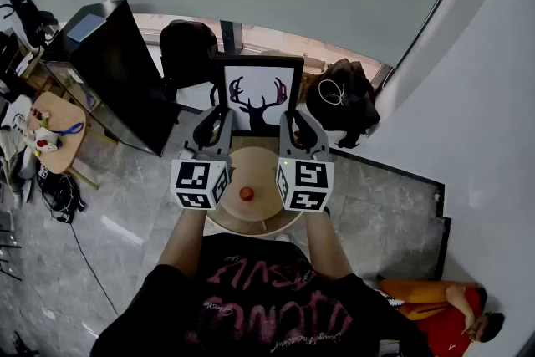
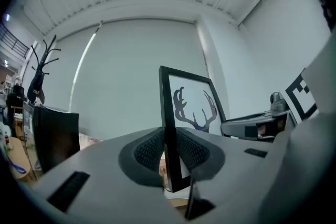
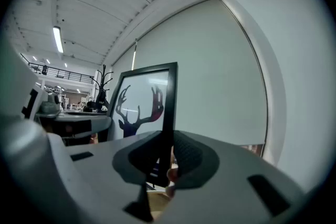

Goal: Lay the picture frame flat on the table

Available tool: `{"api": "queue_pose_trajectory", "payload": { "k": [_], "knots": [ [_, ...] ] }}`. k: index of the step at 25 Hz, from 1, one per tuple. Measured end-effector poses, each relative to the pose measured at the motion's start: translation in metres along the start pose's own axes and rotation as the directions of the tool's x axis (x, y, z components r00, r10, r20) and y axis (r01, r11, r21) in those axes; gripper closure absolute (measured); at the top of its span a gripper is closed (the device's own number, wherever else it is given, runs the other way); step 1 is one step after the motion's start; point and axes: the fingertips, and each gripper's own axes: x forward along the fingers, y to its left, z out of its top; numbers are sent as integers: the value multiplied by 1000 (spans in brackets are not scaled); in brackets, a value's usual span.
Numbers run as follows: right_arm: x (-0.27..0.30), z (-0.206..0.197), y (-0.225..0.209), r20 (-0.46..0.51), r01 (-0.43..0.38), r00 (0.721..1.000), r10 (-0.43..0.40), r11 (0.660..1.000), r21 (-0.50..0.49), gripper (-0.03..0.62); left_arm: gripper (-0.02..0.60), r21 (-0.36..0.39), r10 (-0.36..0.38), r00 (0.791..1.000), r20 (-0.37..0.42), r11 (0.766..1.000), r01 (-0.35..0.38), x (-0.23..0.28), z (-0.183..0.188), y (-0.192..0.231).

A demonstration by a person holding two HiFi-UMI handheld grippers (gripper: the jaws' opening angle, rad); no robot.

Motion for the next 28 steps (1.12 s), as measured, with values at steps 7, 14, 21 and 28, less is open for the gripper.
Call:
{"api": "queue_pose_trajectory", "payload": {
  "k": [7,14,21,28],
  "knots": [
    [2,-2,0,-6,-9,1000,9,1000,1,514,508,-5,7,1000,-7,1000,-7,0,-3,1],
    [4,-7,0,-4,-18,1000,17,1000,0,514,508,1,8,1000,-11,1000,-8,2,-7,1],
    [7,-11,-1,-22,-28,999,28,1000,7,514,508,-6,8,1000,-28,1000,-8,4,-12,2],
    [17,-23,-2,-61,-39,997,40,999,17,514,508,-17,20,998,-57,1000,-21,10,-25,7]
  ]
}}
